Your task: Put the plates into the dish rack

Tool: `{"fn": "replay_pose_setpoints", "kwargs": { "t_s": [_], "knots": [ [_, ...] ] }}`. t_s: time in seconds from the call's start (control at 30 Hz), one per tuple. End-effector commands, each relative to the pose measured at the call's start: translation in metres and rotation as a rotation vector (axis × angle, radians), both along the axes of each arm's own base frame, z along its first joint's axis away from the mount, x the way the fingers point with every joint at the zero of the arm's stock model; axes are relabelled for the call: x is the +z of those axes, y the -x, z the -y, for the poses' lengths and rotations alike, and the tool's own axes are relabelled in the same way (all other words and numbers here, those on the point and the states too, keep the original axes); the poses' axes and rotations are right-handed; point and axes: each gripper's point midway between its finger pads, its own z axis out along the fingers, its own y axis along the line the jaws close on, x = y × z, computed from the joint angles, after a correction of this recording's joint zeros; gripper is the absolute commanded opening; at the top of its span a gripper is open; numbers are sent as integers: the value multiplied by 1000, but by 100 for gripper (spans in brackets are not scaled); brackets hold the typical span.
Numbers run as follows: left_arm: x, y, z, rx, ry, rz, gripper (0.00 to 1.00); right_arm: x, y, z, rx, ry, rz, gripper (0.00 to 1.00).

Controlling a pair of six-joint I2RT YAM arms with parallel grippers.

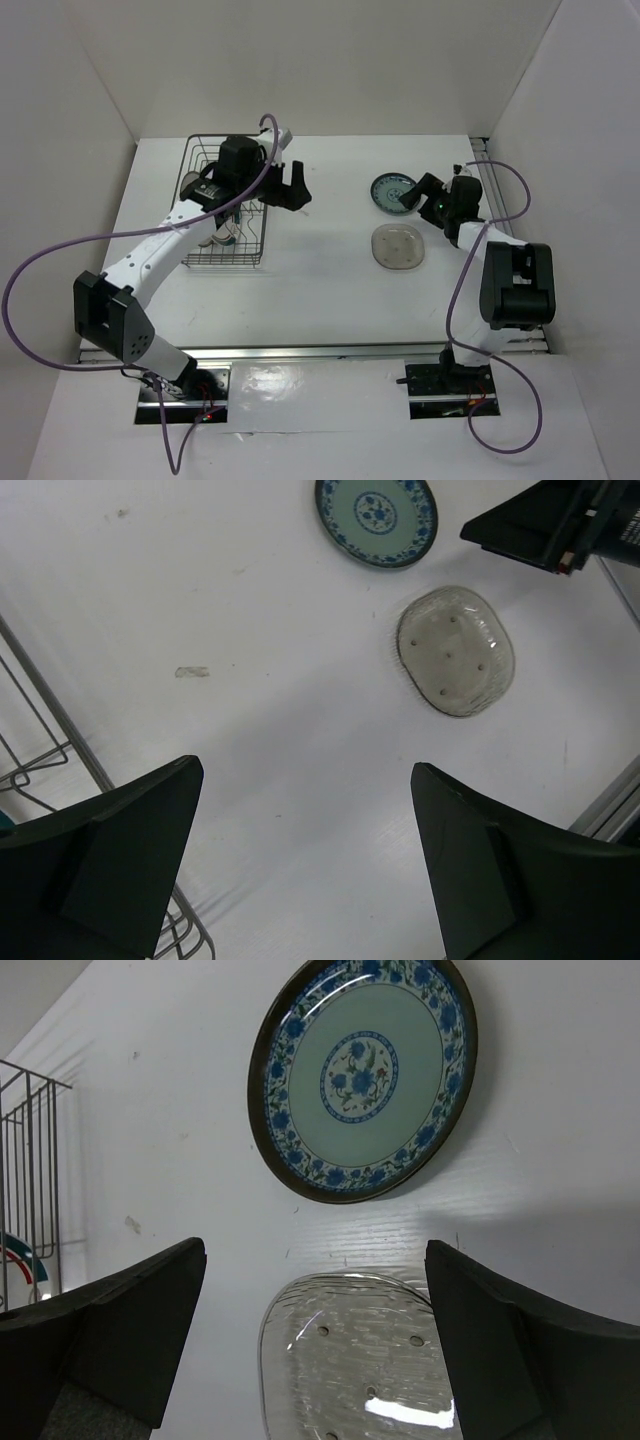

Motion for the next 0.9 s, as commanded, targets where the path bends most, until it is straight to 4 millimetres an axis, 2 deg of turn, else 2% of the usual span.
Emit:
{"fn": "replay_pose_setpoints", "kwargs": {
  "t_s": [0.0,0.13,0.2,0.23,0.27,0.3,0.37,0.4,0.5,0.53,0.57,0.73,0.87],
  "knots": [
    [27,11,14,-75,80,58,99,33,-22,10,-22,32,119,97],
    [24,14,19,-101,96,37,99,21,-14,17,-42,45,81,97],
    [20,14,21,-110,96,25,99,17,-1,17,-30,67,78,97],
    [20,14,21,-110,96,25,99,14,3,21,-56,81,66,97],
    [20,16,23,-121,101,22,99,20,6,24,-67,103,85,97],
    [16,14,23,-121,97,14,99,11,15,31,-82,120,57,97],
    [20,13,24,-125,95,28,99,13,23,34,-91,121,64,97],
    [21,14,25,-133,99,26,99,3,32,32,-90,120,41,97],
    [18,12,26,-134,99,26,99,6,42,35,-106,114,60,97],
    [19,13,27,-142,103,24,99,-3,49,34,-105,112,38,97],
    [19,13,27,-142,103,24,99,-2,50,34,-105,112,36,97],
    [15,12,28,-141,99,16,99,-28,73,29,-99,93,-29,95],
    [15,15,30,-159,107,12,99,-35,76,27,-89,86,-44,88]
  ]
}}
